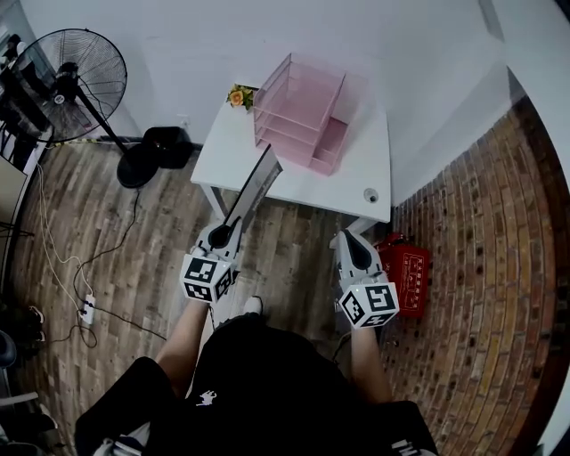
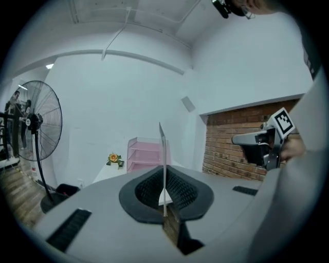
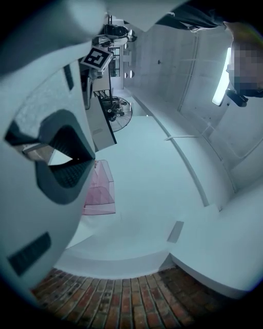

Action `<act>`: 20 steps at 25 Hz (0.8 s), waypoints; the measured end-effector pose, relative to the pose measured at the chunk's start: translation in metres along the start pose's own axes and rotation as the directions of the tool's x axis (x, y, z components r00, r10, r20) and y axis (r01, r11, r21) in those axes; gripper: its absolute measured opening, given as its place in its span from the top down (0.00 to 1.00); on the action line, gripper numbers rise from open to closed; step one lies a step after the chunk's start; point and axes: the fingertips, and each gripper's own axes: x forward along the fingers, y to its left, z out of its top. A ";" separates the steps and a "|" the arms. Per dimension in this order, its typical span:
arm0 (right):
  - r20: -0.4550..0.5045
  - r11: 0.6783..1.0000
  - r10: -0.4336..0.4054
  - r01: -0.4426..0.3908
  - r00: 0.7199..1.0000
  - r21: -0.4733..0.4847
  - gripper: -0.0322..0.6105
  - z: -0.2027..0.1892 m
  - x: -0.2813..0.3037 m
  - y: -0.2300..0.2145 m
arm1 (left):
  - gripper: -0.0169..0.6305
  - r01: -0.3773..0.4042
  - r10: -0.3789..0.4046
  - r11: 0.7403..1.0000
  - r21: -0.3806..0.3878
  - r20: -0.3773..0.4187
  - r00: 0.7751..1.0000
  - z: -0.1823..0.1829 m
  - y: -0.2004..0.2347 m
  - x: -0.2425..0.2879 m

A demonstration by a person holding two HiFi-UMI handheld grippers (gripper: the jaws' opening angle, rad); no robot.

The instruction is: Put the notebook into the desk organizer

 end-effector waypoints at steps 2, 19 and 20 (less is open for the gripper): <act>-0.011 1.000 -0.012 0.012 1.000 0.003 0.95 -0.002 0.014 -0.002 | 0.96 0.018 -0.018 1.000 -0.014 -0.010 1.000 -0.005 0.010 0.009; -0.048 0.999 -0.037 0.037 0.998 -0.001 0.95 -0.005 0.089 0.004 | 0.96 0.124 -0.135 0.979 -0.161 -0.056 0.989 -0.028 0.060 0.061; -0.051 0.999 -0.035 0.035 0.998 0.000 0.95 -0.006 0.092 0.002 | 0.96 0.124 -0.137 0.974 -0.188 -0.056 0.989 -0.030 0.061 0.064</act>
